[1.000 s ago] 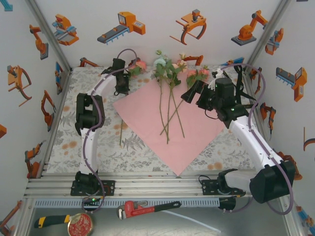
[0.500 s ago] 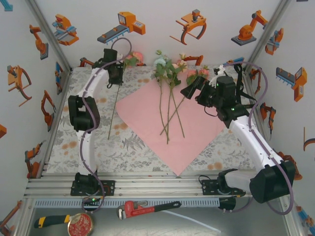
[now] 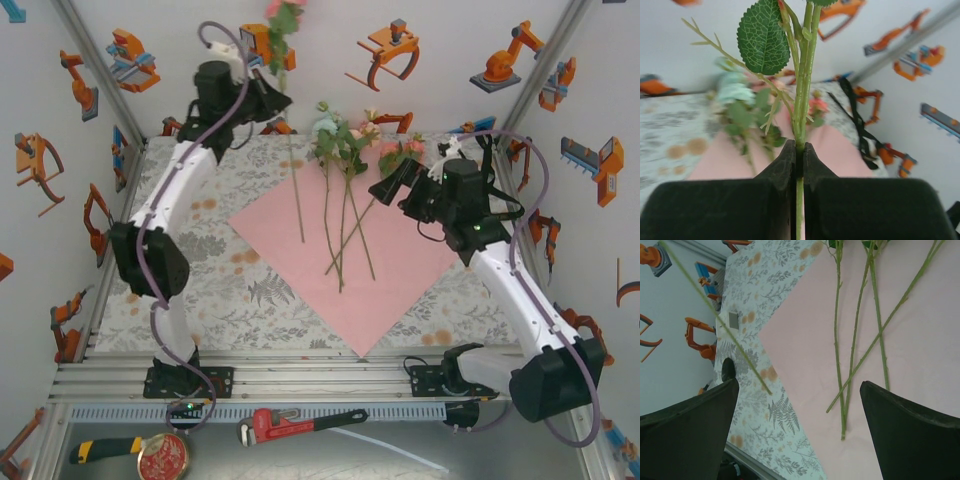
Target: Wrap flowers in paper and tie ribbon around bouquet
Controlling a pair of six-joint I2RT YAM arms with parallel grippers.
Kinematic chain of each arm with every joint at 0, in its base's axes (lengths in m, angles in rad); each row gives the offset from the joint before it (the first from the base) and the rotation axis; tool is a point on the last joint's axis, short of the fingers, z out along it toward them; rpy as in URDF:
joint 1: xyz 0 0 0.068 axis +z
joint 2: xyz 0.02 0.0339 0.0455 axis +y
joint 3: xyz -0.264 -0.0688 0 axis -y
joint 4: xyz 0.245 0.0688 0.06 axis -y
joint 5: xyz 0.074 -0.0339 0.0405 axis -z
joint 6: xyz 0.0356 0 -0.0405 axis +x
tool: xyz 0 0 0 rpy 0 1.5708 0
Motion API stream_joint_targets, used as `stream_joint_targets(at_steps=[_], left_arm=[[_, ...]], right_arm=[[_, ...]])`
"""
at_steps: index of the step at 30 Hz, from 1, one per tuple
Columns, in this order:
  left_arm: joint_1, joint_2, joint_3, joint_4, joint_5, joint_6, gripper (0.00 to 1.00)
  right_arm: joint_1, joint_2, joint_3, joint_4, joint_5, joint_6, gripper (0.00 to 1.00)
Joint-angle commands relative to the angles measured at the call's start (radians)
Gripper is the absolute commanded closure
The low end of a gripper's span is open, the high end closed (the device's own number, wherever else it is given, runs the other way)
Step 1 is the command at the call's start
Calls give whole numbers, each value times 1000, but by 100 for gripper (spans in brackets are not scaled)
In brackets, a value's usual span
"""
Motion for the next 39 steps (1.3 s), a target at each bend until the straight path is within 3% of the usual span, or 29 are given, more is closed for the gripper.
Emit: stream_joint_targets(at_steps=[1,5,9,20,26,29,36,39], left_arm=[[-96,169,104,14,87,-75,100],[-167,364,288,-51,53,-94,100],[-167,463,257,66,38,-236,100],[-186,617,283,46,12,-275,100],[-198,684,403,34,21,-340,78],[-201,686,454,-4,27,-333,69],[-187,585,438,-116,32,-270,69],[-179,477,381,-180,28,-224,69]], right_arm=[[5,-55,-24,-46,8,4,3],[5,-92,-43,-90,21,2,3],[5,-130,-57,-120,44,2,3],[6,-175,-55,-156,94,0,3],[6,-177,-53,-169,101,-10,3],[6,-175,-48,-169,108,-24,3],[6,-158,-66,-171,117,-18,2],[5,-169,-78,-234,180,19,2]])
